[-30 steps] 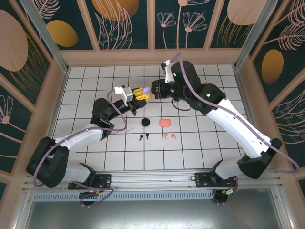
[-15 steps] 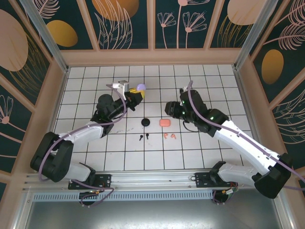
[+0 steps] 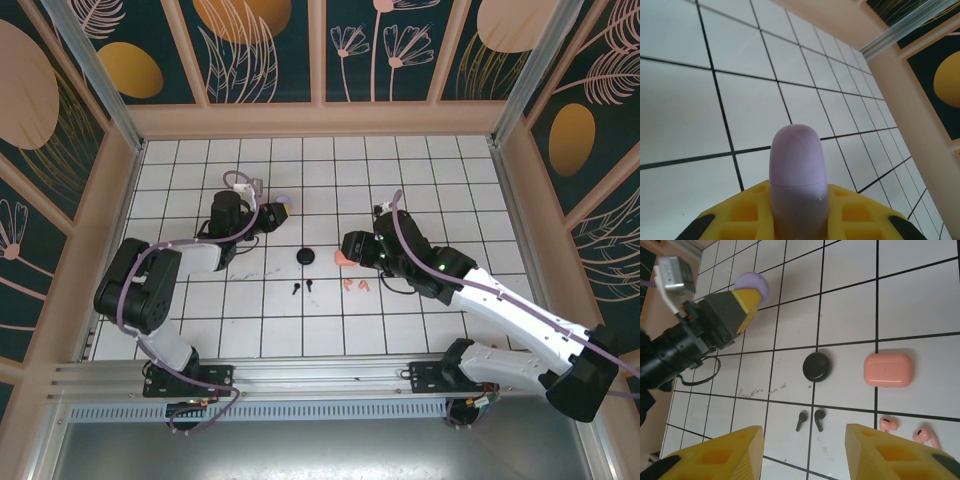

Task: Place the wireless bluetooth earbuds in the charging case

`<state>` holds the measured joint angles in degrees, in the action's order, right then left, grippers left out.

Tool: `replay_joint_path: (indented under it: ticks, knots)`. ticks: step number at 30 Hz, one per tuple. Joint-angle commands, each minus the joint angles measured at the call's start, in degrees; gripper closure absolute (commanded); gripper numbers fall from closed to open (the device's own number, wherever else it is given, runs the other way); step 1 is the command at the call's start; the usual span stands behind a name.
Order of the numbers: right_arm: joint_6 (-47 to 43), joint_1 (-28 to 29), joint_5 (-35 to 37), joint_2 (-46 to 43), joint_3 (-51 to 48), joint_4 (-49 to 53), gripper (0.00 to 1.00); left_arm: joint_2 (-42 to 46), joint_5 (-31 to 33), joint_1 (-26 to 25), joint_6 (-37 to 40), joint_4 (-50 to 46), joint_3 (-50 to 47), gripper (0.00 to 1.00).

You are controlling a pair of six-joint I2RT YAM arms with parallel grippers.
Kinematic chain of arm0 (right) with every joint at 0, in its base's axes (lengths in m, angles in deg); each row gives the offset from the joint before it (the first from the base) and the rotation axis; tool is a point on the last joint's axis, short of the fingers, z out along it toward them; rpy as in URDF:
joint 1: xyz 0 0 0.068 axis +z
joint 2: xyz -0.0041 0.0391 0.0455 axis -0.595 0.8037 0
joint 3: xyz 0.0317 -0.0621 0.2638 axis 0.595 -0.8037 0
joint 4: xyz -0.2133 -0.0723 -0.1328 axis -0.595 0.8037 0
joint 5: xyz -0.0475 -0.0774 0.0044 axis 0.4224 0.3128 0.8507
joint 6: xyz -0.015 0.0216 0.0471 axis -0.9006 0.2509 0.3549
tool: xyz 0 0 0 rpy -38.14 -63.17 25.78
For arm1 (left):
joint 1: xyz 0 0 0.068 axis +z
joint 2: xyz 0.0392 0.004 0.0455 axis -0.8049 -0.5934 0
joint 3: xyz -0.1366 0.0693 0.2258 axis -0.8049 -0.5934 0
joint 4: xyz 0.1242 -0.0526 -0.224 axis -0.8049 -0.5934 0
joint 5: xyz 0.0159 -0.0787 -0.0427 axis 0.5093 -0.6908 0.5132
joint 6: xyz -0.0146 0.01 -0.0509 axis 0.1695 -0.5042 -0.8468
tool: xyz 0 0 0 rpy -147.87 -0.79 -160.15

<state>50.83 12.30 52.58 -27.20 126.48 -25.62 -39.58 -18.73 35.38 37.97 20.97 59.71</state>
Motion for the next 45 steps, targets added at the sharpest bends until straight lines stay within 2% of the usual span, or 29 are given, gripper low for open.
replay_joint_path:
  ticks: [1,5,9,11,22,28,32,35,36,38,39,45]
  knots:
    - [0.5,0.7,1.7,-0.7,-0.3,-1.6,0.53,-4.7,-3.9,1.1,-1.5,-2.9,4.2,1.0]
    - [0.5,1.1,2.2,-0.9,-0.3,-1.1,0.52,-9.8,-5.4,1.3,-0.8,-7.1,9.6,1.0]
    - [0.4,1.2,2.6,-1.2,0.0,-0.6,0.5,-13.1,-3.0,1.4,0.8,-12.1,13.2,0.99]
    - [0.1,1.2,2.8,-1.4,0.3,-0.4,0.5,-14.2,-1.9,1.6,1.8,-14.0,13.3,0.93]
    - [-1.2,1.2,3.4,-0.2,3.5,0.9,0.42,-18.8,-1.1,3.4,4.8,-23.6,20.5,0.75]
    - [-2.1,1.3,3.6,0.0,5.3,1.7,0.41,-18.4,-0.3,4.0,6.6,-27.6,21.9,0.6]
    - [-2.9,1.3,4.1,0.2,6.5,3.2,0.39,-16.4,3.2,4.3,9.5,-31.8,22.9,0.51]
    - [-3.7,1.3,5.0,0.0,7.1,4.5,0.37,-14.4,5.9,4.4,12.5,-35.0,24.1,0.48]
    - [-3.9,1.3,5.3,0.0,7.3,4.9,0.37,-13.6,6.7,4.4,13.3,-35.9,24.5,0.43]
    - [-4.2,1.3,5.9,0.1,7.5,5.8,0.36,-11.9,8.6,4.4,15.2,-37.9,25.6,0.41]
    - [-4.4,1.3,6.1,0.0,7.5,6.1,0.36,-11.0,9.4,4.4,15.9,-38.6,25.9,0.36]
    - [-4.4,1.2,7.0,0.1,5.5,6.5,0.35,-4.7,13.1,4.4,19.3,-41.2,27.0,0.3]
